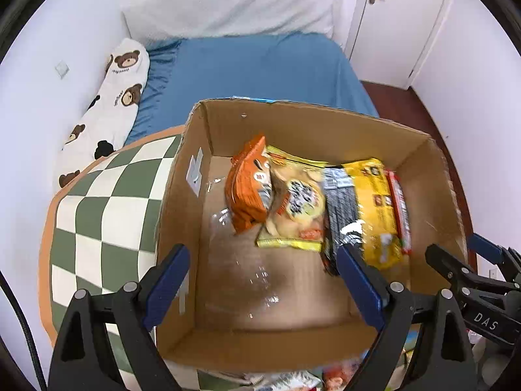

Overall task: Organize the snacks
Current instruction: 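Carry both packets into the box and open both tools to release, then move both tools back over the remaining snacks, then grasp the oat cookie packet with left tool while right tool grasps orange bag, then carry both packets into the box and release them, then lift both tools out of the box, then grasp the white Franzzi cookie pack with left tool while right tool grasps brown biscuit packet, then carry both packets into the box and open both tools to release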

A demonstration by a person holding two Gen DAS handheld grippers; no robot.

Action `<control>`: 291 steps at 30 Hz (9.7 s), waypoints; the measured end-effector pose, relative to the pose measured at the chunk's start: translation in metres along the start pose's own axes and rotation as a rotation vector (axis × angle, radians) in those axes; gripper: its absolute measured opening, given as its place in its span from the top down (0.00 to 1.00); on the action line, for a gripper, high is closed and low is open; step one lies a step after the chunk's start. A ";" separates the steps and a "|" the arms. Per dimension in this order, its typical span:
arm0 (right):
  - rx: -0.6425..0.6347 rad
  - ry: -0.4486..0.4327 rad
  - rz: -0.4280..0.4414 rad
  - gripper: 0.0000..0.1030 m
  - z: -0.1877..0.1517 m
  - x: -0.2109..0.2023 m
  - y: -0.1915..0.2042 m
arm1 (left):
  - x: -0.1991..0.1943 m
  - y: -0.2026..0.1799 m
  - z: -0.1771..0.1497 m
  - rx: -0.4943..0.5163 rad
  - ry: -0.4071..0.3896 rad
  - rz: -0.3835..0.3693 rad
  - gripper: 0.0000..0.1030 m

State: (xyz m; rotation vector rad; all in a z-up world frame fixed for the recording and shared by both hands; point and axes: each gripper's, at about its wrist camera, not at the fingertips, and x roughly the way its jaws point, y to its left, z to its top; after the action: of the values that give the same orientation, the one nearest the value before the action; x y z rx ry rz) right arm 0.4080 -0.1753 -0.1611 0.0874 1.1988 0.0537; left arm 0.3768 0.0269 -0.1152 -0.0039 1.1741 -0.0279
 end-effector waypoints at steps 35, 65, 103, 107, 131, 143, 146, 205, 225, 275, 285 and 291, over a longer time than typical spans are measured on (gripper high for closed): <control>0.098 0.074 0.122 0.11 -0.165 -0.069 -0.023 | -0.005 -0.038 -0.166 0.297 0.147 0.059 0.11; 0.022 0.432 0.171 0.52 -0.214 0.043 -0.041 | 0.071 0.026 -0.277 -0.118 0.475 -0.040 0.54; 0.076 0.361 0.178 0.54 -0.273 0.006 -0.011 | 0.009 0.019 -0.264 -0.133 0.419 -0.102 0.58; 0.102 0.317 0.268 0.54 -0.250 -0.027 -0.015 | -0.035 0.014 -0.230 -0.147 0.354 -0.188 0.58; 0.071 0.176 0.387 0.54 -0.003 0.001 0.064 | 0.055 0.021 0.020 -0.071 0.431 -0.099 0.58; 0.041 0.324 0.327 0.14 -0.003 0.059 0.066 | 0.077 0.022 0.017 -0.072 0.456 -0.085 0.19; 0.029 0.315 0.297 0.08 -0.003 0.057 0.063 | 0.068 0.023 0.016 -0.071 0.410 -0.080 0.19; 0.057 0.237 0.149 0.08 -0.178 0.019 0.026 | 0.048 0.088 -0.171 -0.341 0.355 -0.130 0.19; 0.030 0.352 0.083 0.45 -0.254 0.062 0.018 | 0.073 0.034 -0.265 -0.024 0.400 0.003 0.45; -0.028 0.098 0.160 0.44 -0.016 -0.055 -0.011 | 0.014 0.011 0.018 0.015 0.300 -0.068 0.45; -0.013 0.242 0.094 0.23 -0.001 0.020 -0.017 | 0.078 0.023 0.022 -0.045 0.421 -0.021 0.43; -0.021 0.294 0.062 0.08 -0.009 0.043 -0.018 | 0.078 0.026 0.022 -0.083 0.366 -0.066 0.13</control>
State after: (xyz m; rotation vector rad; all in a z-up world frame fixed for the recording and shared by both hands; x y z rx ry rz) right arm 0.4149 -0.1889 -0.2065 0.1007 1.4889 0.1374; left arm 0.4277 0.0505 -0.1789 -0.1144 1.5405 -0.0391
